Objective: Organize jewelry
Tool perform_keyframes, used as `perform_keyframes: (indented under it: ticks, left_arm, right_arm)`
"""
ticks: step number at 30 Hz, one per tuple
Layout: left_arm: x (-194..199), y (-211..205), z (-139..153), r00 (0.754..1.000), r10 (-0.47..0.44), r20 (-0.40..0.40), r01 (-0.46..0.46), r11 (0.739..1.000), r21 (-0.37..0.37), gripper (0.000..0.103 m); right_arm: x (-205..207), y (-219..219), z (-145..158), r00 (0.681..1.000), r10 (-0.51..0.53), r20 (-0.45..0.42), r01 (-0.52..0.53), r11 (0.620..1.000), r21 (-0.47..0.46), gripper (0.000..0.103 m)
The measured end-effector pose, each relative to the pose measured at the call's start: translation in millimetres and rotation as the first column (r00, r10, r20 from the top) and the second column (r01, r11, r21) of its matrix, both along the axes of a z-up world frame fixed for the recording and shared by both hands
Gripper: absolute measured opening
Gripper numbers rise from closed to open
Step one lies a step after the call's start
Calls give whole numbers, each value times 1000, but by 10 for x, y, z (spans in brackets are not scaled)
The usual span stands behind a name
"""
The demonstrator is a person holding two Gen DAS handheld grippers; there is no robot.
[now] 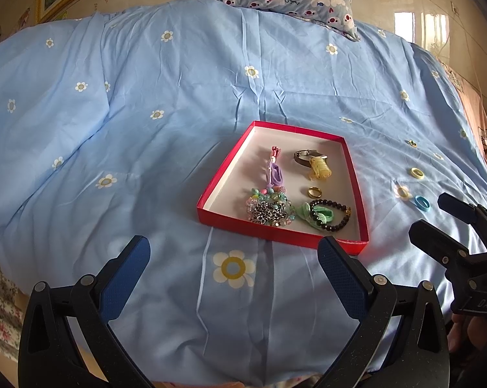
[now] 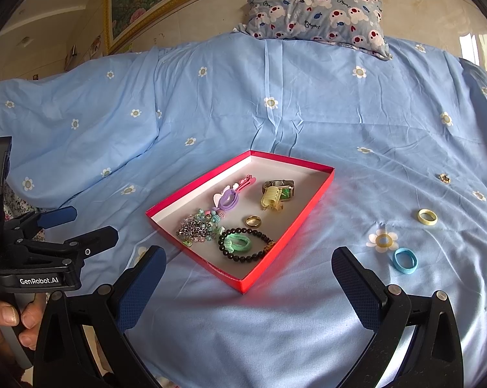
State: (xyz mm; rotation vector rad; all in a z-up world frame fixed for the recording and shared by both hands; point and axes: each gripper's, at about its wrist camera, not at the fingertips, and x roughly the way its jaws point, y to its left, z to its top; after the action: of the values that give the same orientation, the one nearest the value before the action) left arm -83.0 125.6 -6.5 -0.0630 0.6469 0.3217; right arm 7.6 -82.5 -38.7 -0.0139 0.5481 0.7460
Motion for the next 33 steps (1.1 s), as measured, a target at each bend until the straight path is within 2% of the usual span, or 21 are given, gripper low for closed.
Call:
perform_keyframes:
  ticks: [33]
  left_arm:
    - [29, 24, -52, 1000, -2, -4, 2, 1000, -1, 103]
  right_arm:
    - [9, 9, 16, 1000, 13, 4, -13, 1000, -4, 103]
